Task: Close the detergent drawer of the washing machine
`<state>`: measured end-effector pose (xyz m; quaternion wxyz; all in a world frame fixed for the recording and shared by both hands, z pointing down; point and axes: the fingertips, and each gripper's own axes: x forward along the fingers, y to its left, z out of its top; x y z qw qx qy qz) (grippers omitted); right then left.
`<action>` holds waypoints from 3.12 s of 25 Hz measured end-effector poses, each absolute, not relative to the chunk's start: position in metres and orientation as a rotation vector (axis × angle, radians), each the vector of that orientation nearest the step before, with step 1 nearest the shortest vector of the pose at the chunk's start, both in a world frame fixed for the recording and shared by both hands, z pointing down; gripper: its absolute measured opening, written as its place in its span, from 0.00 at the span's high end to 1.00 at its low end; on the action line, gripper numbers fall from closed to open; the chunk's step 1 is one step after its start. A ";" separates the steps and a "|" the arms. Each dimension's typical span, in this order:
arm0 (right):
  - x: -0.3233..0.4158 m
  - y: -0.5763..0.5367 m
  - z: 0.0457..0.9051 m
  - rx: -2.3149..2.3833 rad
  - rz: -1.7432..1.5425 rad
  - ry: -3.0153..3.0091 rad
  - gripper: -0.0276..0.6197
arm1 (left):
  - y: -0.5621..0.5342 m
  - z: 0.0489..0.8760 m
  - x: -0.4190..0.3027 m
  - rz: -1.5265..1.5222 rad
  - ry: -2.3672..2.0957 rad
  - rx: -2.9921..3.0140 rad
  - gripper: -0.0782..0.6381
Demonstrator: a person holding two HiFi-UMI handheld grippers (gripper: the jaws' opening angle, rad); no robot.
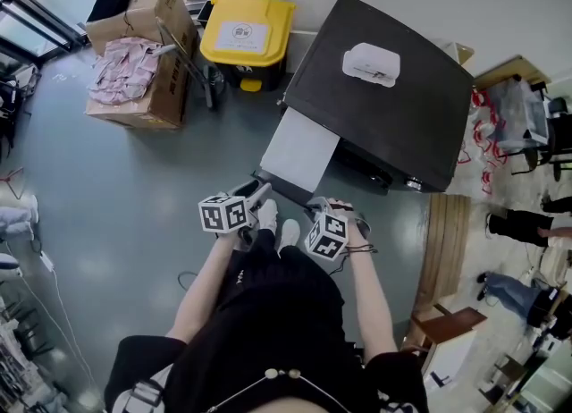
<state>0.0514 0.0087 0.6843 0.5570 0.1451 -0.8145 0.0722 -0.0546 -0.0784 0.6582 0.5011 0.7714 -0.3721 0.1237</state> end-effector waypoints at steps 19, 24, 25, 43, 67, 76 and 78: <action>0.069 -0.019 0.659 0.388 0.216 -1.965 0.90 | -0.101 0.641 -0.038 0.277 -0.889 1.904 0.64; 0.070 -0.021 0.661 0.372 0.228 -1.976 0.89 | -0.105 0.643 -0.038 0.281 -0.894 1.885 0.64; 0.069 -0.022 0.661 0.371 0.231 -1.979 0.90 | -0.105 0.644 -0.039 0.288 -0.895 1.885 0.64; 0.085 -0.049 0.661 0.369 0.242 -1.983 0.90 | -0.131 0.645 -0.023 0.321 -0.910 1.906 0.64; 0.114 -0.108 0.656 0.479 0.238 -1.940 0.90 | -0.188 0.644 0.006 0.354 -0.886 1.962 0.64; 0.119 -0.120 0.654 0.496 0.247 -1.939 0.90 | -0.201 0.642 0.011 0.350 -0.879 1.966 0.64; 0.121 -0.124 0.653 0.502 0.245 -1.936 0.90 | -0.205 0.641 0.014 0.348 -0.881 1.970 0.64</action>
